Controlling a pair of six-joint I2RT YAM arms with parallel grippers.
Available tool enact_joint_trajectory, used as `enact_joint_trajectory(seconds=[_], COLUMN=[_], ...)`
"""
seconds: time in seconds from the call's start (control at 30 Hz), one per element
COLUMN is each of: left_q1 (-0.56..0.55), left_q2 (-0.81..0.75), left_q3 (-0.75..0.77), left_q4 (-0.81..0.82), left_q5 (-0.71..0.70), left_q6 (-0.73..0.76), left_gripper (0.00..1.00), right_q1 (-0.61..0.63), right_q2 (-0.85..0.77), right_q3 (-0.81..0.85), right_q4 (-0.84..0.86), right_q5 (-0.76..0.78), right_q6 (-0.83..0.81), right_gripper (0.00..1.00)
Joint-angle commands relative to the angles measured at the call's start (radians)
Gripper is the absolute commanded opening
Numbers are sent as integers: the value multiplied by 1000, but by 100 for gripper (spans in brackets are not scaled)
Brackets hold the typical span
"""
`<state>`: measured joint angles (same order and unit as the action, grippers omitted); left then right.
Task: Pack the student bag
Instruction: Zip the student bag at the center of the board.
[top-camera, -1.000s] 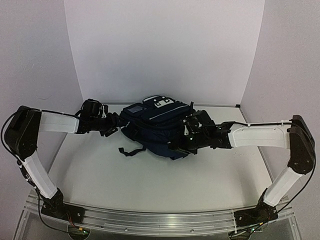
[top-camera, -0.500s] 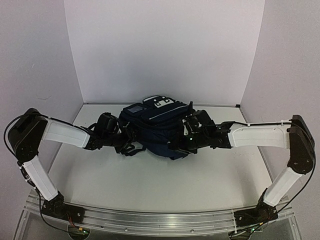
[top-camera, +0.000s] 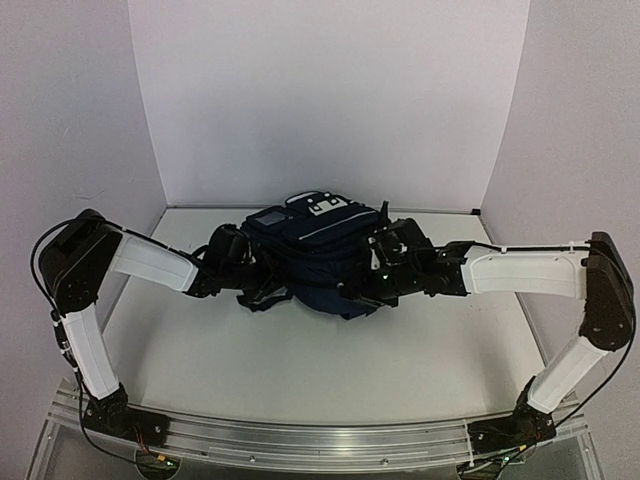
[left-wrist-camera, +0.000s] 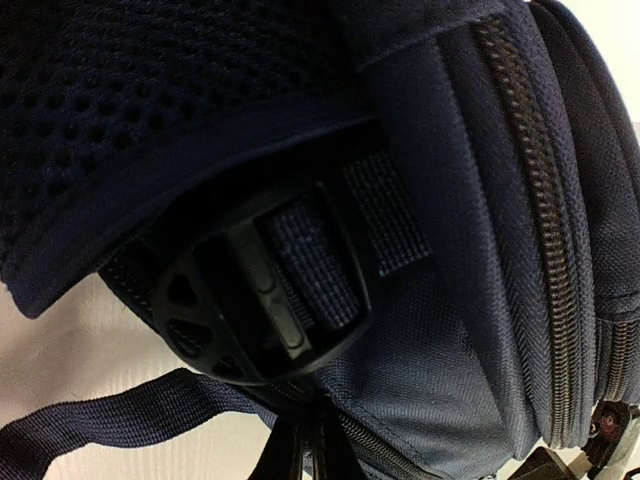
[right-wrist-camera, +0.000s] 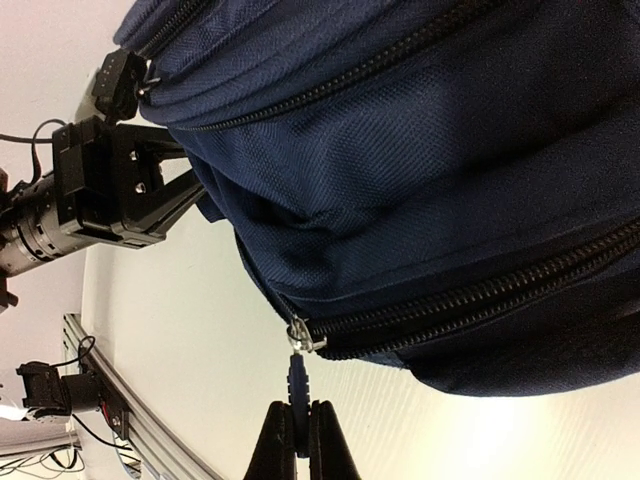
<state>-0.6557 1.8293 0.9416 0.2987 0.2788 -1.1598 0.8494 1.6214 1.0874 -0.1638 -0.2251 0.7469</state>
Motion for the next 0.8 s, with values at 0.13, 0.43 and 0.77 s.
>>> enact_joint_trajectory(seconds=[0.13,0.43,0.77], left_q1=[56,257,421], left_q2=[-100,-277,-329], left_q3=[-106,-252,-203], left_q4=[-5,-99,-258], left_q5=[-44,54,145], left_q6=[34,173,388], left_gripper=[0,0,0], right_q1=[-63,-182,-283], right_q2=[-84,-49,-8], right_q3=[36,11,12], right_q4=[-171,-183,-178], right_q5=[29,-121,-56], right_q6=[9,-56,-116], right_gripper=[0,0,0])
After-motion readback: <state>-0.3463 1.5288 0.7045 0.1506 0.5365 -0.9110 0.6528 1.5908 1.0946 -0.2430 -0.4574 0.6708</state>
